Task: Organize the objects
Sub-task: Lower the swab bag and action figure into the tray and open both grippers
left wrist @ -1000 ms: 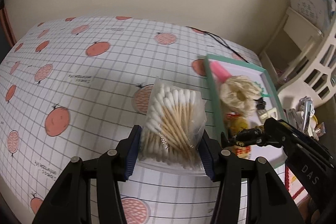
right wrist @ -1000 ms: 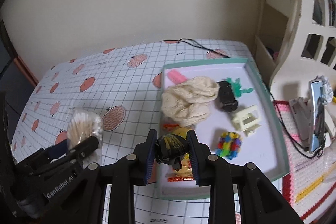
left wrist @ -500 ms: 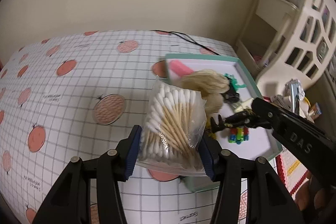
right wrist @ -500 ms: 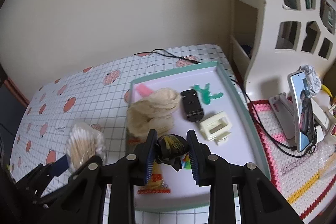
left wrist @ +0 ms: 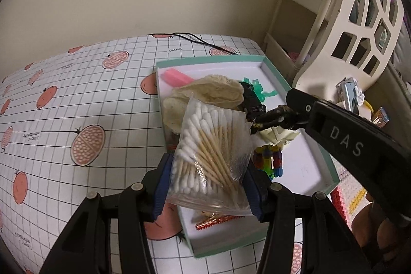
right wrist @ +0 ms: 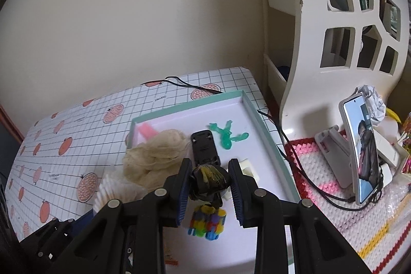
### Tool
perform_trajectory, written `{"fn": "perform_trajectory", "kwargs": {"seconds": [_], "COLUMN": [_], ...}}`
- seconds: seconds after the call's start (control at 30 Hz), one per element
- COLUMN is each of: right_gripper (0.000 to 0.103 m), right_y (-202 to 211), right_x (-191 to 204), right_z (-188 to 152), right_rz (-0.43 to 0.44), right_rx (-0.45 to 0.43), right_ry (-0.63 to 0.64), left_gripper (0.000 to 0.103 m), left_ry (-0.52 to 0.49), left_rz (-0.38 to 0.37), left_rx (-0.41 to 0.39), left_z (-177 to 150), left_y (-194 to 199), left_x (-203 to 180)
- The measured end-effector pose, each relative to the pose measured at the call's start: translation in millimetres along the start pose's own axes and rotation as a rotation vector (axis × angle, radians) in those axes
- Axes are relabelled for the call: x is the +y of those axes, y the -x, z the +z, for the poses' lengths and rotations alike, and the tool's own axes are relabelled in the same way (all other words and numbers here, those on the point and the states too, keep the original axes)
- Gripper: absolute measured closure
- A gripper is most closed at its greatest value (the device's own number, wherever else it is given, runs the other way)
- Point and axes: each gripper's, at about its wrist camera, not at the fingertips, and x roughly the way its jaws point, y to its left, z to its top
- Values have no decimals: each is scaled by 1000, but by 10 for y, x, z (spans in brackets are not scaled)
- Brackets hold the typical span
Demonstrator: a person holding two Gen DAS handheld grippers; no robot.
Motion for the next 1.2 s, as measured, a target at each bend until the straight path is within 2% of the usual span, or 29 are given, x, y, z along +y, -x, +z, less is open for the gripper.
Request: {"fn": "perform_trajectory", "kwargs": {"seconds": [0.27, 0.83, 1.2], "right_gripper": [72, 71, 71], "right_y": [-146, -268, -272], "right_x": [8, 25, 22], "right_z": [-124, -282, -320], "right_rz": [-31, -26, -18], "right_rx": [42, 129, 132], "right_ry": [47, 80, 77], "left_gripper": [49, 48, 44], "left_ry": [-11, -49, -75], "left_rz": [-1, -18, -24], "left_rx": [31, 84, 91], "left_z": [-36, -78, -83], "left_y": [-136, -202, -130], "left_x": [-58, -131, -130]}}
